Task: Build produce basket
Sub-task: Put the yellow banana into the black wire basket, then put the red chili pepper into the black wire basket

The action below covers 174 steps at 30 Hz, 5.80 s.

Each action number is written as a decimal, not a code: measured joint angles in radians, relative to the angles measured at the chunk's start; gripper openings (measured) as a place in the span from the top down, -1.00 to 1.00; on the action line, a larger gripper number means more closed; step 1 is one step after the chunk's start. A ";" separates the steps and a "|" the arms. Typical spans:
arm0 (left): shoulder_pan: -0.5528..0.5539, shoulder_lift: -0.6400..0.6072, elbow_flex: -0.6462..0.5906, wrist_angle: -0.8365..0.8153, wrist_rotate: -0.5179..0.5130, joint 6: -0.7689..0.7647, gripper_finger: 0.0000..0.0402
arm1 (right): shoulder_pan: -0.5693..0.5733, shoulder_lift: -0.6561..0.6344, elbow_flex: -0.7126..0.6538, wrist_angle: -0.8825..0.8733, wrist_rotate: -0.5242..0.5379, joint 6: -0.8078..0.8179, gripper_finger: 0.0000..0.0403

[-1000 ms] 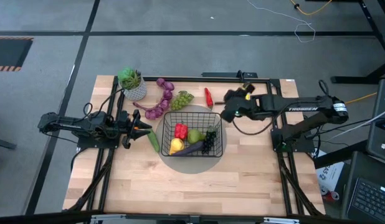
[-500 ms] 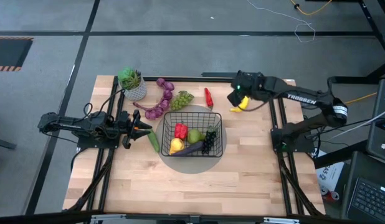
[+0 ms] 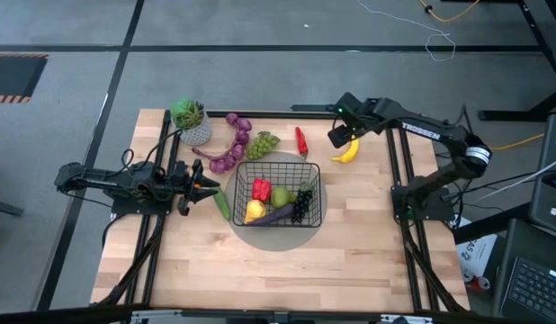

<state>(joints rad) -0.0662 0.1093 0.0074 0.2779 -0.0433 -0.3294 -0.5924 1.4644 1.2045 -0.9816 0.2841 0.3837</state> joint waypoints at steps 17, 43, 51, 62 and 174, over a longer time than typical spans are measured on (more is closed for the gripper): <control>0.000 0.000 0.000 0.000 0.000 -0.001 0.43 | -0.169 0.251 0.000 0.012 -0.015 -0.193 0.02; 0.000 0.000 0.000 -0.001 0.000 -0.002 0.43 | -0.361 0.276 0.000 0.052 -0.228 -0.257 0.02; 0.000 0.000 0.000 -0.001 0.000 -0.002 0.43 | -0.360 0.276 0.000 0.145 -0.197 -0.232 0.02; 0.000 0.000 0.000 -0.001 0.000 -0.002 0.43 | -0.360 0.316 0.000 0.116 -0.188 -0.205 0.02; 0.000 0.000 0.000 -0.008 0.000 0.000 0.43 | 0.517 0.035 0.000 0.724 -0.606 -0.499 -0.11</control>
<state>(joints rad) -0.0663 0.1090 0.0072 0.2699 -0.0435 -0.3298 -0.0750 1.4990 1.2041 -0.2576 -0.3218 -0.1150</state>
